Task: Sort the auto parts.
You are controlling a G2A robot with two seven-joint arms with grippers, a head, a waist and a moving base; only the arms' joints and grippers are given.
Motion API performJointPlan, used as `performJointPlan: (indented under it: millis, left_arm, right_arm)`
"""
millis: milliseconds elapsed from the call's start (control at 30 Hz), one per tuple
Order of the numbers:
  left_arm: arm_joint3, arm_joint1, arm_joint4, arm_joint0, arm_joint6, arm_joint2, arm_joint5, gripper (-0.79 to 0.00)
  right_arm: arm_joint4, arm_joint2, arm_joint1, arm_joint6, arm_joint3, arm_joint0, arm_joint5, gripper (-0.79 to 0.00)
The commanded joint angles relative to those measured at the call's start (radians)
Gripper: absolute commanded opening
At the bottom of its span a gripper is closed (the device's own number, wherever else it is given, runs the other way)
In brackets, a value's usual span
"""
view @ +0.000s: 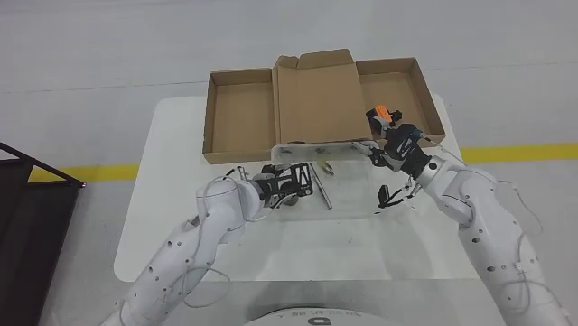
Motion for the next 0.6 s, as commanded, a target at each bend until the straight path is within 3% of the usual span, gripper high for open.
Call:
performJointPlan:
  millis: [0,100,300,567]
  left_arm:
    - [0.007,-0.001,-0.013,-0.004,-0.001,0.004,-0.003,-0.265]
    - [0.020,-0.004,-0.019,-0.014,-0.009,0.013,0.002,-0.262]
    - [0.035,-0.007,-0.030,-0.029,-0.015,0.029,0.009,-0.363]
    - [0.067,-0.009,-0.043,-0.042,-0.028,0.045,-0.003,-0.416]
  right_arm:
    - [0.000,0.000,0.000,0.000,0.000,0.000,0.000,-0.308]
    - [0.000,0.000,0.000,0.000,0.000,0.000,0.000,-0.308]
    - [0.000,0.000,0.000,0.000,0.000,0.000,0.000,-0.329]
    - [0.000,0.000,0.000,0.000,0.000,0.000,0.000,-0.366]
